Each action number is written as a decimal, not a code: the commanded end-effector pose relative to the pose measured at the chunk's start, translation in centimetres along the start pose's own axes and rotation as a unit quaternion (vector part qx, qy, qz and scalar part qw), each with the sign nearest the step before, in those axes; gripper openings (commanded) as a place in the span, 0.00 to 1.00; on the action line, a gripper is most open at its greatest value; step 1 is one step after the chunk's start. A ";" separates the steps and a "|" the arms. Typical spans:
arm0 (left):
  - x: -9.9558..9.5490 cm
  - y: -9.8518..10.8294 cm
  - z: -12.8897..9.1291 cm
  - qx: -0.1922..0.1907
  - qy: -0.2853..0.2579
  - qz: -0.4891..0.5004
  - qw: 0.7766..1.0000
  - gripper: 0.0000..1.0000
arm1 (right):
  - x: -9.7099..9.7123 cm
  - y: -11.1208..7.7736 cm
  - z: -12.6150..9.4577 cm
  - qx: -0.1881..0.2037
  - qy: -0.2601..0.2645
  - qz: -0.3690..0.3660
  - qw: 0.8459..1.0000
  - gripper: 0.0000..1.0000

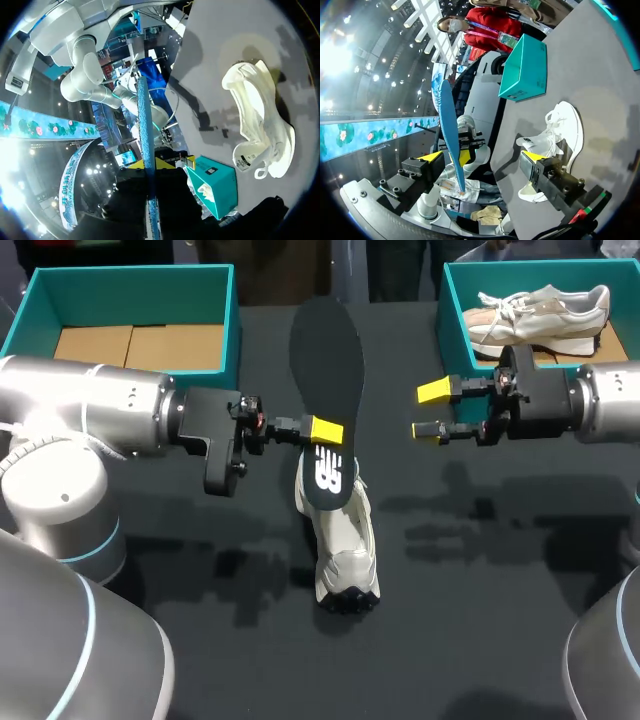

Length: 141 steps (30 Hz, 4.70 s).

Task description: Take the shoe out of the shoebox, open the shoe tongue, remove and reinsert the insole, then place the shoe into the shoebox

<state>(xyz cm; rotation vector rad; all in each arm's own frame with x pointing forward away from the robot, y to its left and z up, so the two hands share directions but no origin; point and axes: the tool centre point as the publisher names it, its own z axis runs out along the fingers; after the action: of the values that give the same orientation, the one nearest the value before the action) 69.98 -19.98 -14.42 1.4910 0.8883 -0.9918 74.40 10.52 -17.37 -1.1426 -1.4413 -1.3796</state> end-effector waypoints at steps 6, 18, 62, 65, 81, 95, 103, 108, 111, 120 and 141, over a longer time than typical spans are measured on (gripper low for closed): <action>0.5 -0.5 0.3 0.001 -0.011 -0.038 0.999 0.00 | 0.0 0.7 1.0 -0.004 -0.004 -0.015 1.000 1.00; 1.5 0.0 1.2 -0.044 -0.013 -0.119 0.992 0.00 | 0.0 2.0 3.5 0.014 -0.023 -0.048 0.998 1.00; 5.3 0.6 3.5 -0.055 0.020 -0.148 0.987 0.00 | -1.6 1.1 9.2 0.058 0.018 -0.019 0.998 0.44; 5.5 0.6 3.6 -0.056 0.023 -0.147 0.987 0.00 | -1.6 1.1 9.3 0.056 0.020 -0.017 0.998 0.40; 6.0 0.6 3.7 -0.062 0.034 -0.141 0.988 0.00 | -1.6 0.5 9.5 0.046 0.023 -0.008 0.999 0.00; 4.1 0.9 -2.2 -0.082 0.035 -0.167 0.982 1.00 | -2.3 -0.2 8.7 0.045 0.032 0.008 0.998 0.00; 2.7 3.2 -7.1 -0.077 0.076 -0.161 0.981 1.00 | -2.8 -0.8 8.7 0.045 0.035 0.019 0.998 0.00; 2.7 3.2 -7.1 -0.077 0.076 -0.161 0.981 1.00 | -3.1 -0.9 8.7 0.044 0.038 0.022 0.998 0.00; 2.7 3.2 -7.1 -0.077 0.076 -0.161 0.981 1.00 | -3.1 -0.9 8.7 0.044 0.038 0.022 0.998 0.00; 2.4 3.9 -7.6 -0.077 0.080 -0.161 0.981 1.00 | -3.1 -0.9 8.7 0.044 0.038 0.022 0.998 0.00; -2.9 9.2 -8.1 0.031 0.362 -0.172 0.916 1.00 | -3.1 -0.9 8.7 0.044 0.038 0.022 0.998 0.00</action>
<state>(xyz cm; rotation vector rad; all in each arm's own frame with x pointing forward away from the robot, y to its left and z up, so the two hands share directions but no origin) 77.84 -12.83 -8.90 1.6503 1.5547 -0.8372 74.67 18.91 -21.14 -1.0460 -1.3979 -1.3046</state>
